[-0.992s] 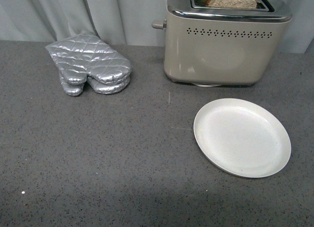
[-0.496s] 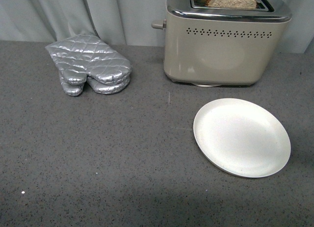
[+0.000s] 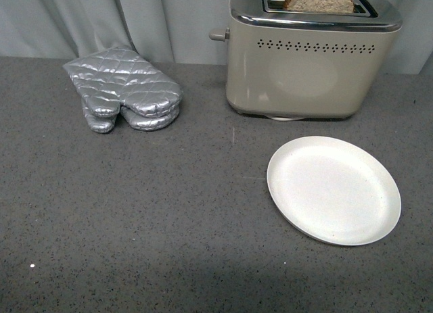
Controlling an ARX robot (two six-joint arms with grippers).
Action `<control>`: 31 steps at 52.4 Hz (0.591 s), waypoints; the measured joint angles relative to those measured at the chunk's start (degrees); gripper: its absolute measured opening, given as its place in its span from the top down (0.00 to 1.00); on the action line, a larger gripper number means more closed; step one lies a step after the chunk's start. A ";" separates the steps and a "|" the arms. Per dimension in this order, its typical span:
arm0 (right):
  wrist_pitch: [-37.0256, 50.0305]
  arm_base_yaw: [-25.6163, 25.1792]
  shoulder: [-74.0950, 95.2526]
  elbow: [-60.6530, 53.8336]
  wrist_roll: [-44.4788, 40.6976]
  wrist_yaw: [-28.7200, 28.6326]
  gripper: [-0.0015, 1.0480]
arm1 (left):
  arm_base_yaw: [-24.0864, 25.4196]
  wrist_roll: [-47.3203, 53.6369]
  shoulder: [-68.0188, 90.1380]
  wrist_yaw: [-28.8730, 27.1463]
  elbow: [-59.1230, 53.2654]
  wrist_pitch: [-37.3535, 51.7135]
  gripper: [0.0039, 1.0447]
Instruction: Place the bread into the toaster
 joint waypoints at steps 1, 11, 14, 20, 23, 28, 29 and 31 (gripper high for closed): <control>-0.79 -0.92 -0.85 -0.02 0.20 -1.38 0.53 | 0.00 0.00 0.00 0.00 0.00 0.00 0.06; -6.86 -6.27 -7.39 -0.02 1.38 -5.62 0.85 | 0.00 0.00 0.00 0.00 0.00 0.00 0.06; -8.81 -6.32 -9.35 -0.02 1.46 -5.77 0.97 | 0.00 0.00 0.00 0.02 0.00 0.00 0.06; -12.28 -6.36 -13.03 -0.02 1.51 -5.81 0.99 | 0.00 0.00 0.00 0.02 0.00 0.00 0.06; -13.53 -6.36 -14.40 -0.02 1.51 -5.81 0.99 | 0.00 0.00 0.00 0.00 0.00 0.00 0.06; -15.96 -6.36 -16.72 -0.02 1.51 -5.81 0.99 | 0.00 0.00 0.00 0.02 0.00 0.00 0.06; -16.33 -6.36 -17.09 -0.02 1.51 -5.81 0.99 | 0.00 0.00 0.00 0.02 0.00 0.00 0.06; -17.05 -6.36 -17.86 -0.02 1.51 -5.81 0.99 | 0.00 0.00 0.00 0.00 0.00 0.00 0.06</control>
